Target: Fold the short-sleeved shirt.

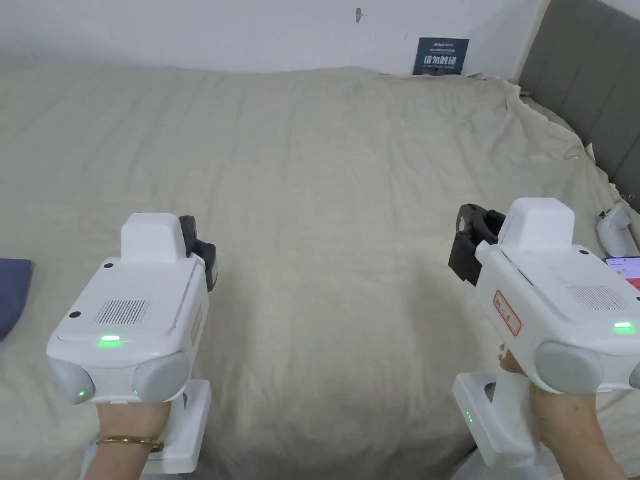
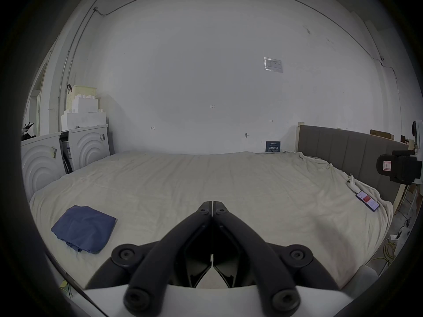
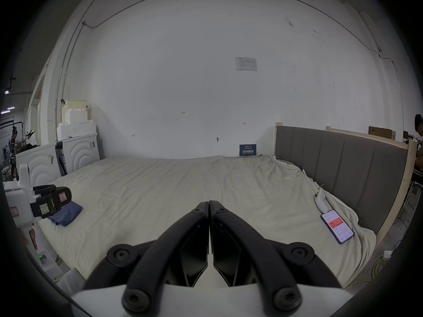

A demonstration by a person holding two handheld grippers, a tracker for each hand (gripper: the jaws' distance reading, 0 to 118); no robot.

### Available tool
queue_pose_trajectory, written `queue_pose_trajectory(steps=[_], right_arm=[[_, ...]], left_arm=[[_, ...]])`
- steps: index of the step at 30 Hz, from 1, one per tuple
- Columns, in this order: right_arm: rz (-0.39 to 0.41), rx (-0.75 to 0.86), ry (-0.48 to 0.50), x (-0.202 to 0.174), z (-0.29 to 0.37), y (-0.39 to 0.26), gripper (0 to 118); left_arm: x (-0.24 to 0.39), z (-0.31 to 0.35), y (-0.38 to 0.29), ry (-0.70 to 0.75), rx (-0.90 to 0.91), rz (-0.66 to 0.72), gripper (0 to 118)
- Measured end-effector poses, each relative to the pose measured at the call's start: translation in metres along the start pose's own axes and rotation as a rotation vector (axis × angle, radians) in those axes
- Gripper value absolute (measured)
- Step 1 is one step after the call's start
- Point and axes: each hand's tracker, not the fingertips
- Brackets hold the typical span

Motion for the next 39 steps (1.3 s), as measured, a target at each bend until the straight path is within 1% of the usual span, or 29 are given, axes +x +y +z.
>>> queue_pose_trajectory(steps=[8,11,19,23,39], right_arm=[[-0.005,-0.006,-0.006,0.0014,-0.001,-0.0018,0],[-0.019,-0.008,-0.001,0.0023,-0.0005,-0.0006,0],[-0.017,-0.012,-0.003,0.0024,-0.0006,-0.0019,0],[-0.036,-0.018,0.002,0.003,-0.0012,-0.0032,0],[-0.028,-0.009,0.005,0.0007,0.0006,0.0004,0]], left_arm=[[0.0018,-0.0017,0.0002,0.001,-0.004,-0.011,0],[0.0015,-0.0019,0.0001,0.0,-0.002,-0.006,0],[0.0026,-0.0018,0.0019,-0.003,0.004,-0.003,0],[0.0027,-0.0022,0.0019,-0.004,0.003,-0.006,0],[0.0049,0.0002,0.0062,-0.006,0.014,-0.02,0]])
